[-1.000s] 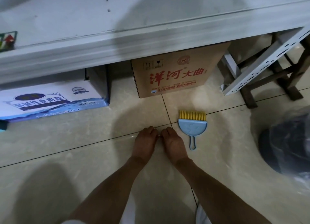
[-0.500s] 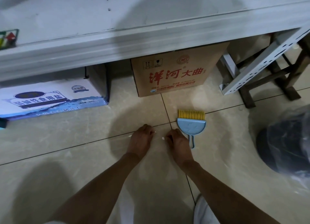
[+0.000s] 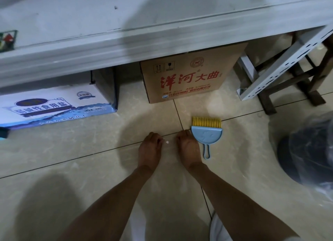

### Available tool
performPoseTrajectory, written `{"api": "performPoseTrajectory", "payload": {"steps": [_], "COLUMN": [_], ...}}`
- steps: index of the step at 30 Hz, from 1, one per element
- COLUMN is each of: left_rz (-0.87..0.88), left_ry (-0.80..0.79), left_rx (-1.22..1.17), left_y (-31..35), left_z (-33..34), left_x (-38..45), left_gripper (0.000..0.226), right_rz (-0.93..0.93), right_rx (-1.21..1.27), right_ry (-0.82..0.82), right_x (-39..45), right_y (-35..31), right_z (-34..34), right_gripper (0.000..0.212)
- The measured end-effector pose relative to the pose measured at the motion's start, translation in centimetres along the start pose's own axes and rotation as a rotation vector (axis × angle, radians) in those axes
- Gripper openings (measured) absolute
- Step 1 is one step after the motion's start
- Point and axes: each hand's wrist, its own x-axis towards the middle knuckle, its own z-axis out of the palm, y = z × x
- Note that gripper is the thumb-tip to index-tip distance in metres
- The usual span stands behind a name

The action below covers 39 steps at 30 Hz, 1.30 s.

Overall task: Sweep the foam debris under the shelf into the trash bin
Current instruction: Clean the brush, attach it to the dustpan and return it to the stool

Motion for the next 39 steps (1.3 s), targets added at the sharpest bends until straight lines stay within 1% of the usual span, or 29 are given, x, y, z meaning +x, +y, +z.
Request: {"api": "performPoseTrajectory", "payload": {"steps": [1,4,6,8,14,16,19,22,24,26,28,30,32,33,36,38,39], "left_rz": [-0.012,-0.011,-0.011,-0.014,-0.033,-0.034,-0.025,-0.033,-0.027,-0.015,-0.004,0.002,-0.002,-0.007,-0.049,-0.073,-0.083], "left_ry": [0.005,-0.003,0.001,0.012,0.046,0.054,0.056,0.06,0.061,0.052,0.039,0.036,0.042,0.048,0.057,0.076,0.085], "left_rx": [0.005,0.01,0.006,-0.008,-0.017,-0.017,-0.016,-0.01,-0.008,-0.003,0.01,0.018,0.01,-0.001,-0.045,-0.069,-0.078], "left_y": [-0.1,-0.3,-0.2,-0.1,0.1,0.0,-0.2,-0.2,-0.2,-0.1,-0.1,0.1,0.1,0.0,-0.1,0.1,0.4], "left_z": [0.0,0.0,0.0,0.1,0.3,0.2,0.3,0.4,0.4,0.4,0.4,0.5,0.5,0.5,0.2,-0.2,-0.4], "left_x": [0.0,0.1,0.0,-0.1,-0.2,-0.2,-0.2,-0.1,-0.2,-0.1,-0.1,0.0,0.0,0.1,0.3,0.7,0.9], "left_gripper": [0.01,0.009,0.009,0.01,0.009,0.008,0.006,0.007,0.009,0.009,0.01,0.011,0.011,0.011,0.01,0.009,0.01], "right_rz": [0.014,-0.019,0.002,0.022,-0.083,-0.07,-0.006,0.001,-0.011,-0.05,-0.106,-0.115,-0.036,0.027,0.231,0.346,0.371], "right_rx": [0.033,0.06,0.106,0.111,-0.024,-0.033,-0.001,-0.038,-0.102,-0.191,-0.251,-0.248,-0.16,-0.07,0.238,0.33,0.347], "right_ry": [0.008,-0.02,-0.033,-0.031,-0.027,-0.012,-0.019,-0.031,-0.008,0.009,0.012,-0.014,-0.027,-0.021,0.074,0.105,0.126], "right_x": [0.5,1.0,0.8,0.6,0.1,-0.3,-0.7,-0.7,-0.5,-0.4,-0.1,0.2,0.5,0.6,0.8,0.9,1.0], "right_y": [-0.3,-0.8,-1.0,-1.0,-1.2,-1.4,-1.6,-2.0,-2.1,-1.8,-1.5,-1.4,-1.2,-1.1,-0.3,0.1,0.2], "right_z": [-0.1,0.4,0.8,1.2,1.2,1.4,1.7,1.8,1.8,1.7,1.6,1.4,1.1,0.8,-0.9,-2.1,-2.4], "right_gripper": [0.02,0.016,0.01,0.008,0.015,0.013,0.023,0.016,0.016,0.008,0.013,0.019,0.021,0.018,0.01,0.011,0.011]}}
